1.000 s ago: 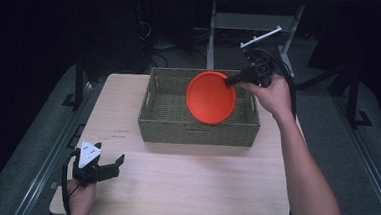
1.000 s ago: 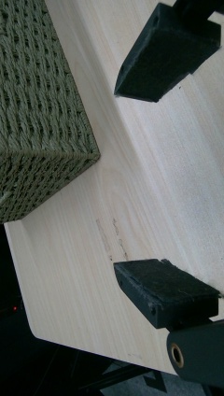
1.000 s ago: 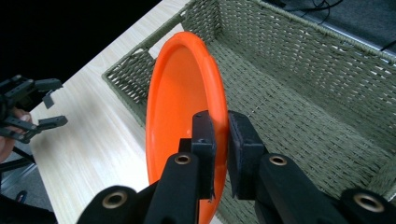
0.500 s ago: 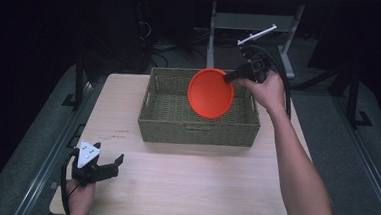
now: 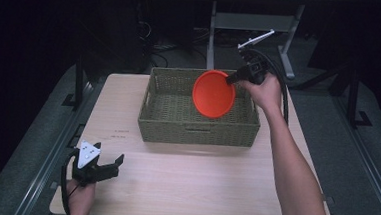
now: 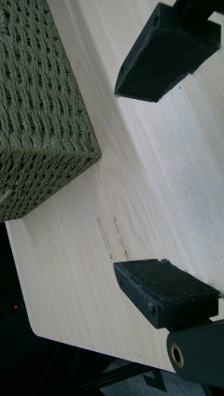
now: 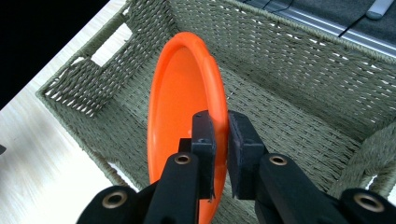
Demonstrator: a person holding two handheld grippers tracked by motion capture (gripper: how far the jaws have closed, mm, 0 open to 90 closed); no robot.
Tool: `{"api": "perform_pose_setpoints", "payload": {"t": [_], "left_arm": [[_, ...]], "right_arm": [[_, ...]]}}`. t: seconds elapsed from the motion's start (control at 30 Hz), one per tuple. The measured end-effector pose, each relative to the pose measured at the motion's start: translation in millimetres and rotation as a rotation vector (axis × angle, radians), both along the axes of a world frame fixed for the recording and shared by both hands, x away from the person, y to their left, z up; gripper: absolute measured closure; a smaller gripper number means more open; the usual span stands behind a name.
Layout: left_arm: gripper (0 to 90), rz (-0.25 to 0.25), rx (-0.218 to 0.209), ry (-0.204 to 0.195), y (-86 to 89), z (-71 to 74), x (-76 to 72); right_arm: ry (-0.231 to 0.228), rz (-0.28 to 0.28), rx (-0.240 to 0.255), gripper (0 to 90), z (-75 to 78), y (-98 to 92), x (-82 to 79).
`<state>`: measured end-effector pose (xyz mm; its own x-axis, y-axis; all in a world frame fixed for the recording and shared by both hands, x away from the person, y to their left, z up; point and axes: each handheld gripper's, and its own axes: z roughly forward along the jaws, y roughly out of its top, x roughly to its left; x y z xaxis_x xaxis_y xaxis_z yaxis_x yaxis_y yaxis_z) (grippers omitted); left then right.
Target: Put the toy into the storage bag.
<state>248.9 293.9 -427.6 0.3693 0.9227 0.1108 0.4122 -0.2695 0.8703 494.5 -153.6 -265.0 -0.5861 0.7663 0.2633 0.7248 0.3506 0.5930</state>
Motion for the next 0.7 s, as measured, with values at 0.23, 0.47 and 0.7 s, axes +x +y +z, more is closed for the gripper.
{"api": "perform_pose_setpoints", "payload": {"t": [0.23, 0.47, 0.7], "left_arm": [[12.8, -0.007, 0.011, 0.004, -0.4, 0.5, -0.4], [12.8, -0.004, 0.009, 0.005, -0.6, 0.3, -0.3], [12.8, -0.003, 0.008, 0.004, -0.6, 0.4, -0.5]], "right_arm": [[0.009, -0.014, -0.001, 82.0, -14.4, -0.9, 5.2], [0.032, -0.031, -0.038, 82.0, -26.9, -0.7, 10.7], [0.036, -0.039, -0.053, 82.0, -31.3, 0.4, 13.0]]}}
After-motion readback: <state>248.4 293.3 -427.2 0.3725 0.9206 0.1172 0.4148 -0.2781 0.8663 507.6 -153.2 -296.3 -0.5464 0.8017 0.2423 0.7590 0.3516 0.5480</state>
